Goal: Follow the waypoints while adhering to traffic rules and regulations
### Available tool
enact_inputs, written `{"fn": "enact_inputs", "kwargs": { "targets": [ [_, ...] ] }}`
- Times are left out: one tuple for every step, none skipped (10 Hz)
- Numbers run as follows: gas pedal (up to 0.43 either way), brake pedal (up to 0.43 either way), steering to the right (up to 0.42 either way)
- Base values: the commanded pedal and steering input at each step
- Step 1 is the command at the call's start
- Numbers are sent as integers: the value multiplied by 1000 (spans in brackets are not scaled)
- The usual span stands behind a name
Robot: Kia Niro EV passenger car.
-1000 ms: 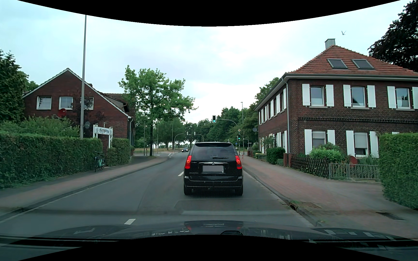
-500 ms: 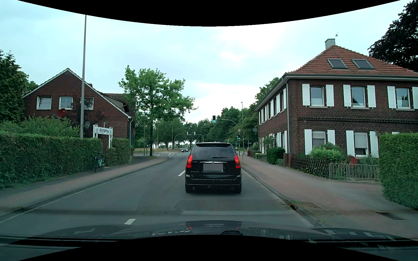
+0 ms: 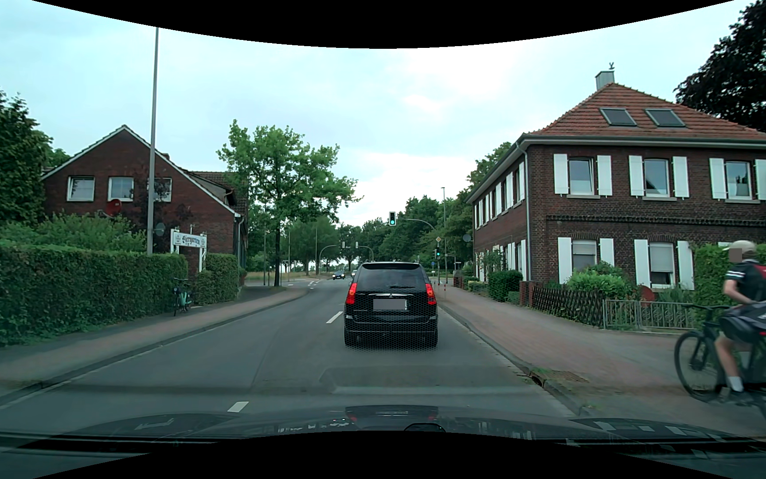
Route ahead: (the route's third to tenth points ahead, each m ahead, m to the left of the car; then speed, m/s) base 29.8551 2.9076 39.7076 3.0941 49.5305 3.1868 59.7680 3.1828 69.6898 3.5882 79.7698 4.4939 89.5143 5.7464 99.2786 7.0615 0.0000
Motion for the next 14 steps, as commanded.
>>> {"fn": "enact_inputs", "kwargs": {
  "targets": [
    [0, 0, -4],
    [0, 0, -4],
    [0, 0, -4],
    [0, 0, -4],
    [0, 0, -4],
    [0, 0, -4],
    [169, 0, -4],
    [331, 0, -4],
    [390, 0, -4],
    [398, 0, -4],
    [398, 0, -4],
    [398, 0, -4],
    [398, 0, -3],
    [398, 0, -2]
  ]
}}
